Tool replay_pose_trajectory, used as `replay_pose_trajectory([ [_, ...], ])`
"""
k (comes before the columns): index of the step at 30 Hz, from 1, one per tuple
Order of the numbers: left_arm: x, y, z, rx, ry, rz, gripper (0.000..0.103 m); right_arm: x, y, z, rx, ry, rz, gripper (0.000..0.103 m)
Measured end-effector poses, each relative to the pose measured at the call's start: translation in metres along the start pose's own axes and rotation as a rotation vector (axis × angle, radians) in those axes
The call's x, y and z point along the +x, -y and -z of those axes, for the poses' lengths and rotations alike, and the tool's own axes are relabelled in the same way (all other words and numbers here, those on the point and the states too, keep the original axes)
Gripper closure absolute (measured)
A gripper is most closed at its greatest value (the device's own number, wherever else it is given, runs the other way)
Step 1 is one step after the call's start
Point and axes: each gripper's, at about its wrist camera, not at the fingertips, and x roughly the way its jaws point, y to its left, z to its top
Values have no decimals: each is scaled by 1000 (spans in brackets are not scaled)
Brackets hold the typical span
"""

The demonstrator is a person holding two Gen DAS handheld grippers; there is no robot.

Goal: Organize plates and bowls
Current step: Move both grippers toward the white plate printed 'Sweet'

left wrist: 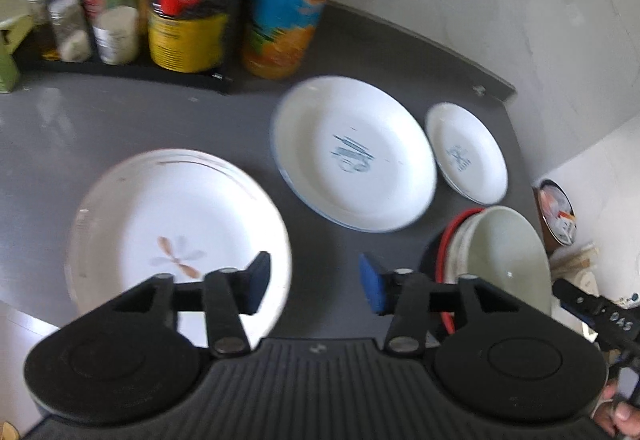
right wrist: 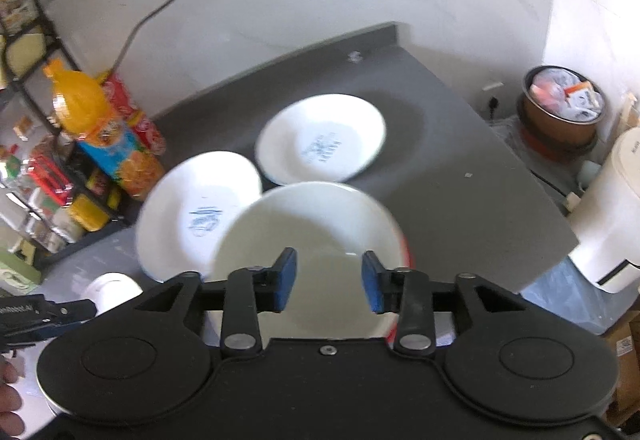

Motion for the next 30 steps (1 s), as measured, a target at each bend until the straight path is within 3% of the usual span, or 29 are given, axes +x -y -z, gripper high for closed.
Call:
replay_pose_trajectory([
  [1, -3, -5, 0, -6, 6, 0, 48, -2, -5, 0, -1, 2, -10, 55],
  [10, -27, -47, -1, -55, 55, -3, 36, -6, -47, 2, -2, -19, -67, 49],
  [16, -31, -63, -4, -83, 69, -18, 34, -3, -67, -5, -30, -18, -86, 43],
  [30, -2, -55, -28, -89, 58, -93, 33, 45, -73, -40, -33, -63, -183, 43],
])
